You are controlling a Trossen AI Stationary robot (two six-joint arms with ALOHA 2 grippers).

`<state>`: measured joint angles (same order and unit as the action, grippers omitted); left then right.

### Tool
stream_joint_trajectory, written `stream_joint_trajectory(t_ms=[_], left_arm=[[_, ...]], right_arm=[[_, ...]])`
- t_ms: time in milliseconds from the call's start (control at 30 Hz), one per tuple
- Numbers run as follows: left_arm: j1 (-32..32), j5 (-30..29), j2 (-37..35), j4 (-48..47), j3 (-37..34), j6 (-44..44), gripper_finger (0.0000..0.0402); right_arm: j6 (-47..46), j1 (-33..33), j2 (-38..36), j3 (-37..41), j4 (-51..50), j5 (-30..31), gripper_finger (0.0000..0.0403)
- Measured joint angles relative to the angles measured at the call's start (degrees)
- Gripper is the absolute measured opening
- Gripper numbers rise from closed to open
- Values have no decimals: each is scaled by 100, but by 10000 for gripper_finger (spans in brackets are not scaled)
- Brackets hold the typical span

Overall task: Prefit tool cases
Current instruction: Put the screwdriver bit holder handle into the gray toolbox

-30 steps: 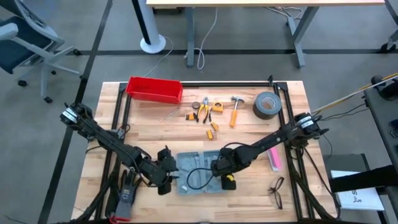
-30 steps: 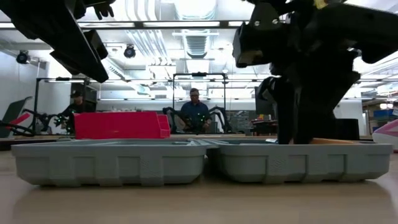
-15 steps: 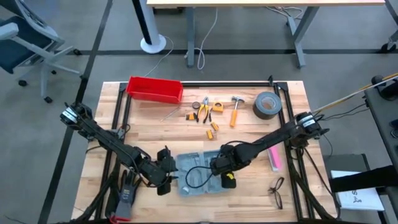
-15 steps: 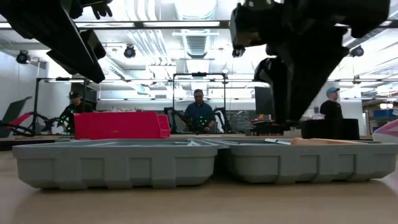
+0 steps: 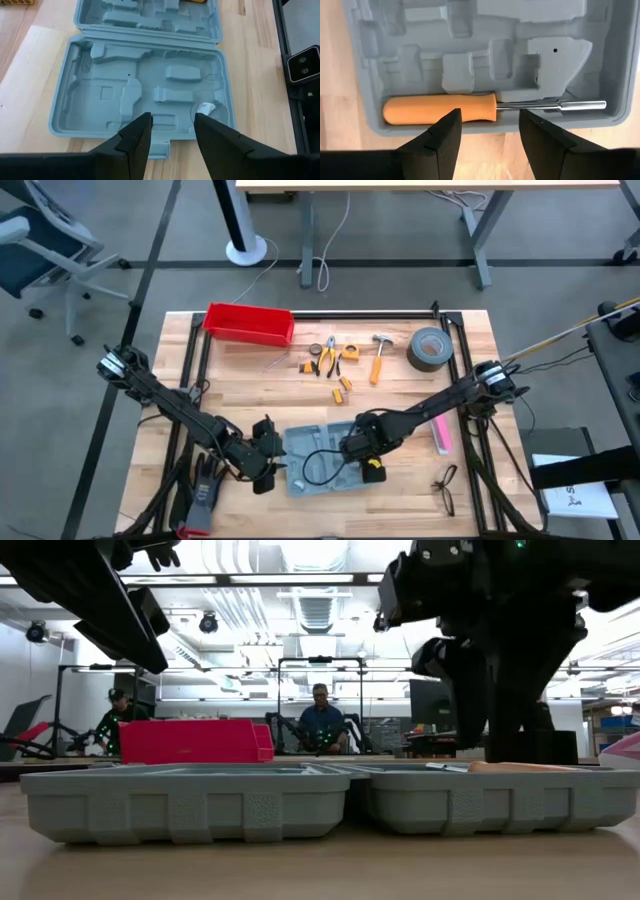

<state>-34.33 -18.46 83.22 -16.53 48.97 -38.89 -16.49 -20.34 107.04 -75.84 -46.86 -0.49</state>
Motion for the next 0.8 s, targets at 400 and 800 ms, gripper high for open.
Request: stream_joint_trajectory(t_ms=[400, 800], left_arm=[[0, 0, -2, -11, -2, 0, 158], [-1, 115, -17, -26, -1, -21, 158]], right_arm=[[-284, 3, -100, 922, 1031, -256, 157], [-188, 1, -162, -187, -251, 50, 142]])
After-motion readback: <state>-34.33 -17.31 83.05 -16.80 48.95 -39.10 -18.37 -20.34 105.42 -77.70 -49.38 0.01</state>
